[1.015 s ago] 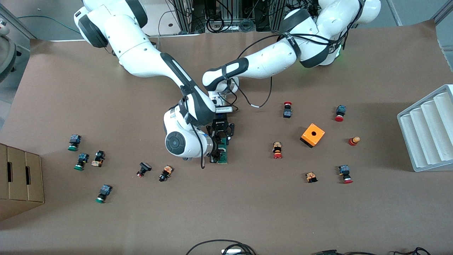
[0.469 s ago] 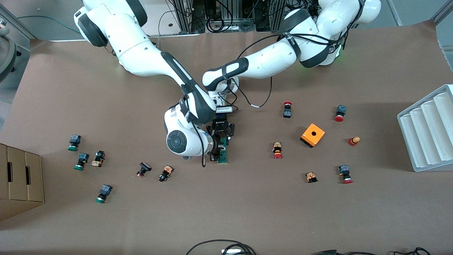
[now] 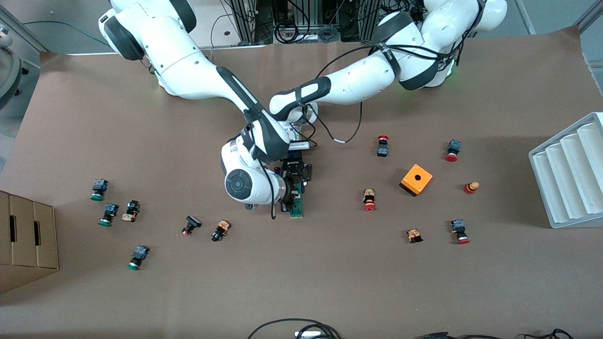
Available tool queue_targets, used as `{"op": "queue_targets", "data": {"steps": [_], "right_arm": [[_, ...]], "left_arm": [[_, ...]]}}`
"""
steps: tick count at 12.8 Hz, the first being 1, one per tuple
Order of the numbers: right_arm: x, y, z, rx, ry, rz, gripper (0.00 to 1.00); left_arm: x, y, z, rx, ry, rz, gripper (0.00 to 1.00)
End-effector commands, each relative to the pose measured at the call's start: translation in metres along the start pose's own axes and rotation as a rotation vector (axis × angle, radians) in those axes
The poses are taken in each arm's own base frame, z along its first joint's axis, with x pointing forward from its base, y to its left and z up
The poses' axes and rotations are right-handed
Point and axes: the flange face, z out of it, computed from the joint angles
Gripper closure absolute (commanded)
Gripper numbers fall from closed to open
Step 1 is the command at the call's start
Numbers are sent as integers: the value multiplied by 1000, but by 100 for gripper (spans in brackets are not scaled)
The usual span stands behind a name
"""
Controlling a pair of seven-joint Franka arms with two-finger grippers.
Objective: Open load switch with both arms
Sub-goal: 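Press the white lever down flat with the right gripper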
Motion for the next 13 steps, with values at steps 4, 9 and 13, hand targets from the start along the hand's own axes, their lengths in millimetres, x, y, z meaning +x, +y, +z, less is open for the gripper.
{"op": "queue_targets", "data": {"steps": [4,9,13], "right_arm": [[10,11,15,16,34,-19,82],[15,10,23,26,41,-36,82],[17,9,25,33,45,-38,82]], "left_arm": [[-12,1,-4,-11,-21,-3,46],[-14,1,-4,-8,-24,-2,46],[-14,0,-4,-3,-28,1,46]]}}
